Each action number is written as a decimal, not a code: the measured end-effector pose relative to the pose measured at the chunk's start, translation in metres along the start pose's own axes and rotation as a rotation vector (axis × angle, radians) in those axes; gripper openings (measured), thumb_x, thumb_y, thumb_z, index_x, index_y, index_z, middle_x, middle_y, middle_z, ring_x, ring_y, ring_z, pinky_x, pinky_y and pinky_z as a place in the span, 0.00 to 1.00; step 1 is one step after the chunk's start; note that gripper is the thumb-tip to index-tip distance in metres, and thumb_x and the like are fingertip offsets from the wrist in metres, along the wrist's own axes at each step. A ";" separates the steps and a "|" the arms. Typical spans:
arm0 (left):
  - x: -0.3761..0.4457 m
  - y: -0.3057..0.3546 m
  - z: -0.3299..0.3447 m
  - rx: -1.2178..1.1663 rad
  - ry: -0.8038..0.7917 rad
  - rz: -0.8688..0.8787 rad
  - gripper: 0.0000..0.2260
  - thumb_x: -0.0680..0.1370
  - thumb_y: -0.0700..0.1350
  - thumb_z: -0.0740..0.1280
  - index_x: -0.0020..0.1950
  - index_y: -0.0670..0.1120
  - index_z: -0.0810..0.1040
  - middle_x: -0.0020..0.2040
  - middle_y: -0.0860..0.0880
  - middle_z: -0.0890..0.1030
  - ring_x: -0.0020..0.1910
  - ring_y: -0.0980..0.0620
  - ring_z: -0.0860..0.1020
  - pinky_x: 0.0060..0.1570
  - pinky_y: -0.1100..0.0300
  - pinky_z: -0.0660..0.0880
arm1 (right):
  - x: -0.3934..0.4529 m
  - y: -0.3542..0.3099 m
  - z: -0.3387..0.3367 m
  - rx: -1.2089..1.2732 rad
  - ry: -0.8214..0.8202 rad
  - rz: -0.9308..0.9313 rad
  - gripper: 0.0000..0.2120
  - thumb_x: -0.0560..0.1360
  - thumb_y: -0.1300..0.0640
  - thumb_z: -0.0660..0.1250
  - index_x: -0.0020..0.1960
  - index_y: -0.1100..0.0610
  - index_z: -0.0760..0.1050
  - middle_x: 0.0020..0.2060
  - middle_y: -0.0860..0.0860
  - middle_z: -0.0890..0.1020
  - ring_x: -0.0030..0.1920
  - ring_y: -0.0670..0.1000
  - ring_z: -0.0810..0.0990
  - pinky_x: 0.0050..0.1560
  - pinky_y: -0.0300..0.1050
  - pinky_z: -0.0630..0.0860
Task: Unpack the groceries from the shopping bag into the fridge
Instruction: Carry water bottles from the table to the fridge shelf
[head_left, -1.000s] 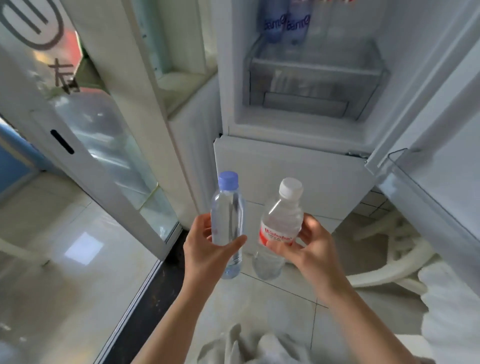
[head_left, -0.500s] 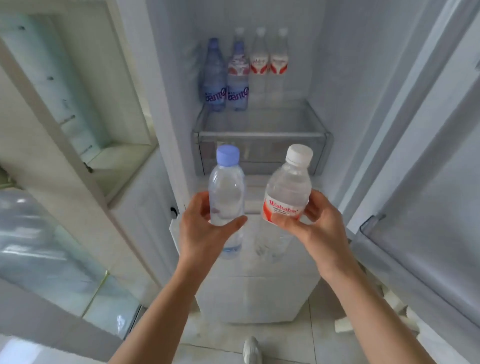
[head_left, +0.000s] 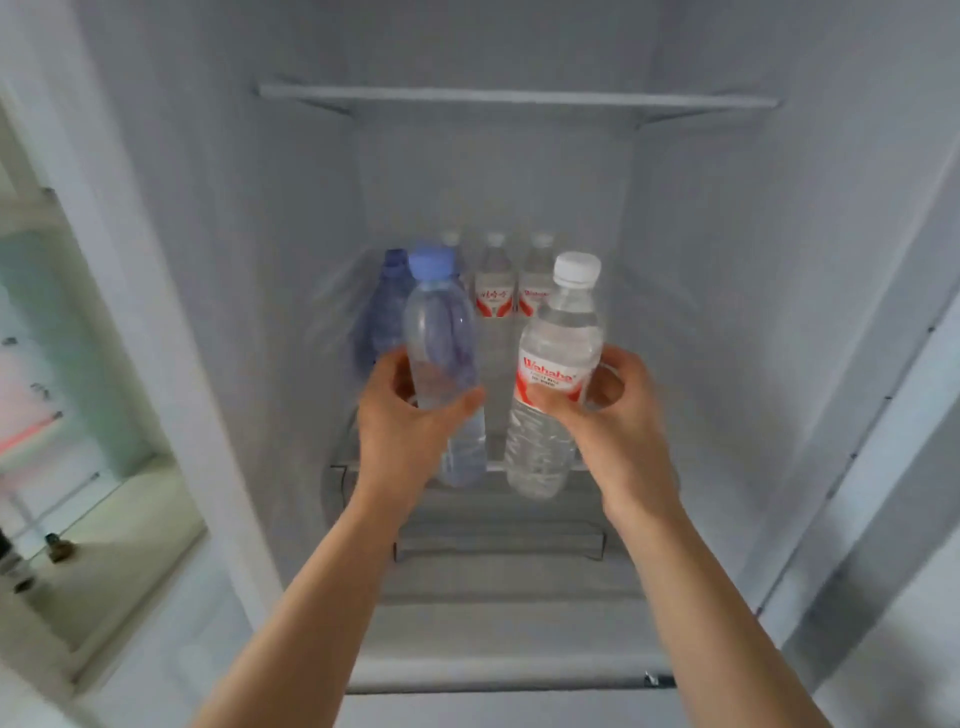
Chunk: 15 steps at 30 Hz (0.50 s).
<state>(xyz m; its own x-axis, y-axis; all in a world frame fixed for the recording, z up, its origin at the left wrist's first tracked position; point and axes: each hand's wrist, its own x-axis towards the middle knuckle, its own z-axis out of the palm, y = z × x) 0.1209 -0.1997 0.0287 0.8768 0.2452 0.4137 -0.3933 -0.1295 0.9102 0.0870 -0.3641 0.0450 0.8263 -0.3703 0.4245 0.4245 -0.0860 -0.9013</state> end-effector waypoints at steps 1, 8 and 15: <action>0.011 -0.002 0.007 -0.014 -0.004 0.001 0.19 0.65 0.40 0.80 0.51 0.49 0.77 0.44 0.53 0.83 0.41 0.60 0.81 0.42 0.68 0.78 | 0.011 0.003 0.003 -0.003 0.001 -0.011 0.24 0.60 0.64 0.80 0.50 0.49 0.74 0.45 0.49 0.83 0.42 0.41 0.82 0.42 0.32 0.75; 0.060 -0.036 0.038 -0.005 -0.039 0.015 0.21 0.65 0.37 0.79 0.54 0.43 0.77 0.44 0.55 0.82 0.40 0.65 0.80 0.44 0.71 0.76 | 0.066 0.036 0.012 -0.087 -0.033 0.038 0.19 0.64 0.63 0.79 0.44 0.46 0.73 0.40 0.41 0.82 0.38 0.35 0.81 0.38 0.30 0.75; 0.071 -0.062 0.045 -0.020 -0.123 -0.028 0.22 0.65 0.38 0.79 0.56 0.46 0.77 0.49 0.52 0.82 0.48 0.56 0.81 0.47 0.67 0.76 | 0.079 0.057 0.006 -0.152 -0.102 0.040 0.17 0.66 0.65 0.77 0.42 0.46 0.74 0.35 0.38 0.82 0.38 0.35 0.81 0.38 0.29 0.75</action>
<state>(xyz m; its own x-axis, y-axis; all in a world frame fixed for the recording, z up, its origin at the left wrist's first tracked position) 0.2202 -0.2177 0.0009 0.9144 0.1289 0.3837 -0.3722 -0.1043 0.9223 0.1788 -0.3925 0.0280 0.8781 -0.2811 0.3873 0.3359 -0.2145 -0.9172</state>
